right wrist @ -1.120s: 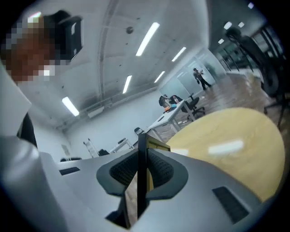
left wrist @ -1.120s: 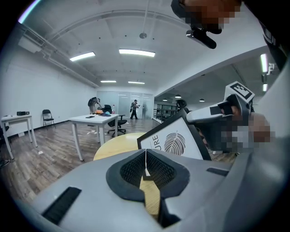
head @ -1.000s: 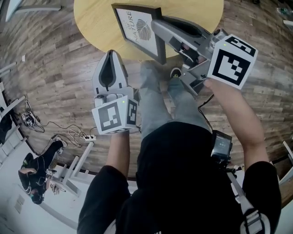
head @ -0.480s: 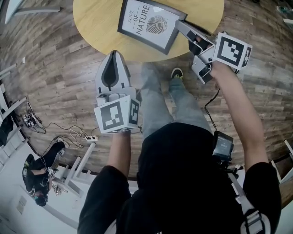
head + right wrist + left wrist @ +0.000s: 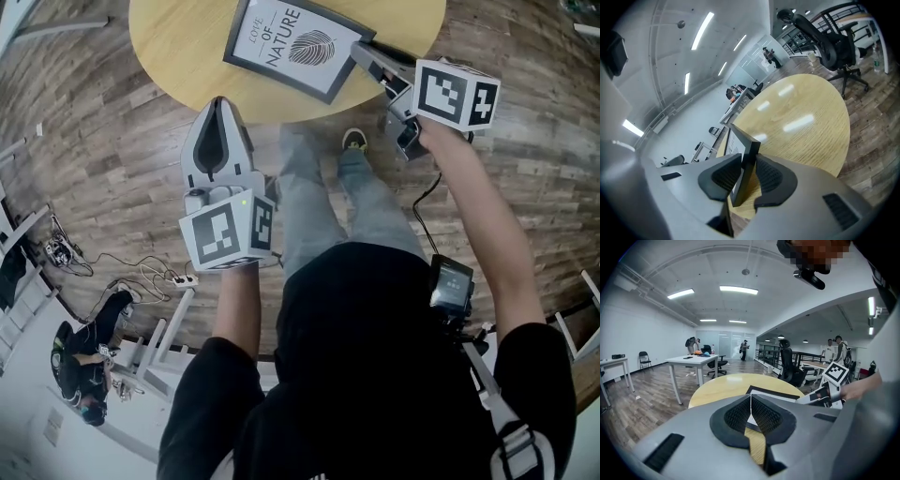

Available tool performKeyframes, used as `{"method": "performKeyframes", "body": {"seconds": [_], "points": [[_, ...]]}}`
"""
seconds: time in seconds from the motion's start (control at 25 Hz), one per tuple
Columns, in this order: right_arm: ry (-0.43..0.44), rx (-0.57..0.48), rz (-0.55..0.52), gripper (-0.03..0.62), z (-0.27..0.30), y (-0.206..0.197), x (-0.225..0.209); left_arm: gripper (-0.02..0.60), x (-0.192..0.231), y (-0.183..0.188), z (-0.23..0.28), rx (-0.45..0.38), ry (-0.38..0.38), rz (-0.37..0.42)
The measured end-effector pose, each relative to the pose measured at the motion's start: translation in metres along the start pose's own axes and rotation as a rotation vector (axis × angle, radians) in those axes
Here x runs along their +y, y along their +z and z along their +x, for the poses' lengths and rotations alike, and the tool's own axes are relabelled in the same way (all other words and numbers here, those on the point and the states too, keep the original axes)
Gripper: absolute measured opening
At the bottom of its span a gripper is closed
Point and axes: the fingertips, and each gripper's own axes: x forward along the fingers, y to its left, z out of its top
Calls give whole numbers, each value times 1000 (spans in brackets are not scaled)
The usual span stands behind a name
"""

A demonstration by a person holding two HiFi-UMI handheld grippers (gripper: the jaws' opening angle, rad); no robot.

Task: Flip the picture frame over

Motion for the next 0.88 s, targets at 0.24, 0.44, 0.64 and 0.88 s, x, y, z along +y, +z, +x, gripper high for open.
{"method": "performKeyframes", "body": {"seconds": [0.24,0.44,0.64,0.88], "points": [[-61,32,-55,117,6,-3,-12,25,-2,0,0,1,-10,-7],[-89,58,-50,121,12,-6,-18,25,1,-3,1,5,-10,-12],[-103,72,-53,127,15,-6,-23,25,1,-5,3,5,-7,-14],[-132,76,-100,136,15,-5,-25,25,-2,-5,5,9,-14,-10]]}}
